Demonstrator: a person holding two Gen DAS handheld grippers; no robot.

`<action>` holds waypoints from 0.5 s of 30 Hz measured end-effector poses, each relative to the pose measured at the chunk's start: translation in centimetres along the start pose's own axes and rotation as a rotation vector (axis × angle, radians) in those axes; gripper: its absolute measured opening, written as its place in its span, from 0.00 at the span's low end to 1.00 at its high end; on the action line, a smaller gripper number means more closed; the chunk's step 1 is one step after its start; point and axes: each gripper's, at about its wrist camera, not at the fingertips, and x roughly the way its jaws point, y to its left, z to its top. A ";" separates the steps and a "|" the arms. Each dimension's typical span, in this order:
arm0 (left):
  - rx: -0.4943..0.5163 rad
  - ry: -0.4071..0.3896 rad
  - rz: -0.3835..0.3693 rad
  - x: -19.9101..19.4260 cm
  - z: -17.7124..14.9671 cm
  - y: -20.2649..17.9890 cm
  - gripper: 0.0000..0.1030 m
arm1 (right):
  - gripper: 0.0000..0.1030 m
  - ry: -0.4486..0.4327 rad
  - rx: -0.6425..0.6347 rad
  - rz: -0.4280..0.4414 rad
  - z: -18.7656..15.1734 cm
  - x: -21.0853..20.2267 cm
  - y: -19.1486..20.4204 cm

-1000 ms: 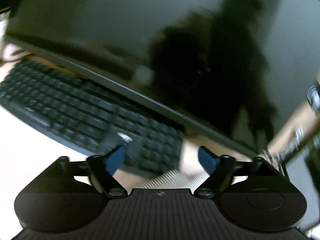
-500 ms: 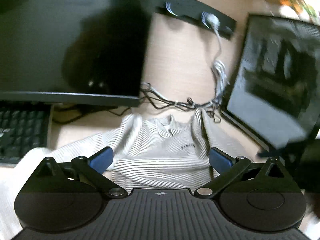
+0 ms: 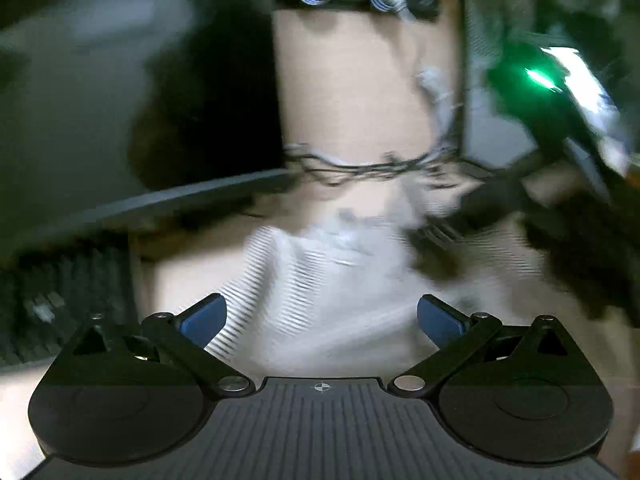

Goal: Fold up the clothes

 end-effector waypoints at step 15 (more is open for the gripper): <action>0.020 0.248 0.052 9.8 2.9 3.8 0.20 | 0.05 -0.117 -0.129 0.014 -0.8 -3.1 -7.8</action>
